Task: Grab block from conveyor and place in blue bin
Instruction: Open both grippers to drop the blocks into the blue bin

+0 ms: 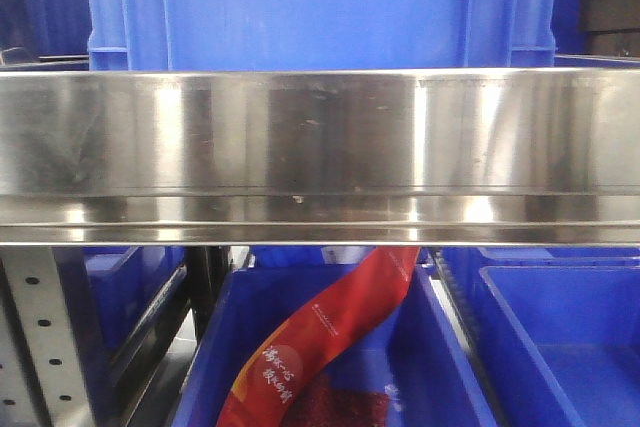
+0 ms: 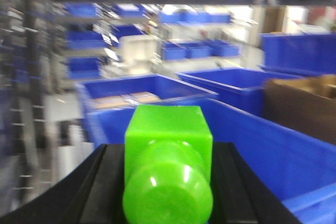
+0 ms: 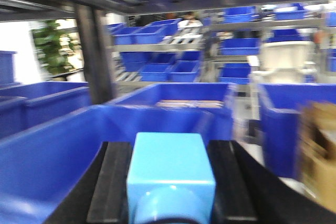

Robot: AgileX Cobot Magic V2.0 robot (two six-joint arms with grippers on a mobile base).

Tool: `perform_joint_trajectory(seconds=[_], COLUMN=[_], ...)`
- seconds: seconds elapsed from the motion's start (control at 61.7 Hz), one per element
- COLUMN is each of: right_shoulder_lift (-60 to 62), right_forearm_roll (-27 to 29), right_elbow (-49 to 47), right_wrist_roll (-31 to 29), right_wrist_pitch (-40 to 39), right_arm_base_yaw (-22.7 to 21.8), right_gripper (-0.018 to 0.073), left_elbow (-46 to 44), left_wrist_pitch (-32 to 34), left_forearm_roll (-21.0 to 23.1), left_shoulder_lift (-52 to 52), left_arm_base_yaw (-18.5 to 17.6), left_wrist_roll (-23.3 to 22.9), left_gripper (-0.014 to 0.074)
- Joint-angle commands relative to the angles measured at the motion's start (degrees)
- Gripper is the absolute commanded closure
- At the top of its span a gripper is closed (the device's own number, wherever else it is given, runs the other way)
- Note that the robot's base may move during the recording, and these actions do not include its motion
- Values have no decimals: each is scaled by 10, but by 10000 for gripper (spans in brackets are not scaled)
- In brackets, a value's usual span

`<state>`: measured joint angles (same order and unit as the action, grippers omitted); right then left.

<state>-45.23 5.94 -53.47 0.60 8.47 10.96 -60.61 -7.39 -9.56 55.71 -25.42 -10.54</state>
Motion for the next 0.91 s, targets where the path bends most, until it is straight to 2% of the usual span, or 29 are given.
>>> perform_joint_trajectory(seconds=[0.0, 0.113, 0.227, 0.389, 0.486, 0.583, 0.729, 0.794, 0.891], right_shoulder_lift=[-60, -135, -206, -295, -334, -355, -372, -376, -377], right_forearm_roll=[-4, -4, -4, -4, -4, -4, -4, -4, -4], right_elbow=[-55, -117, -168, -215, -227, -227, -227, -227, -227], right_wrist_roll=[-3, -3, -3, -3, -3, -3, -3, -3, -3], right_wrist_pitch=[-14, -13, -9, -7, -1, 7, 30, 40, 45], right_arm_base_yaw=[32, 70, 92, 95, 95, 95, 95, 95, 95], right_gripper=[721, 721, 721, 721, 702, 597, 305, 201, 127], left_elbow=[-47, -98, -134, -156, -156, -156, -156, -156, -156], left_wrist_pitch=[12, 11, -1, -6, -8, -8, -8, -8, -8], left_forearm_roll=[37, 71, 72, 63, 54, 54, 54, 54, 54], left_shoulder_lift=[52, 120, 170, 212, 228, 239, 252, 257, 262], left_arm_base_yaw=[-18, -19, -19, -19, -22, -31, -43, -44, -44], left_wrist_roll=[0, 0, 0, 0, 0, 0, 0, 0, 0], left_gripper=[707, 707, 707, 701, 618, 469, 274, 237, 220])
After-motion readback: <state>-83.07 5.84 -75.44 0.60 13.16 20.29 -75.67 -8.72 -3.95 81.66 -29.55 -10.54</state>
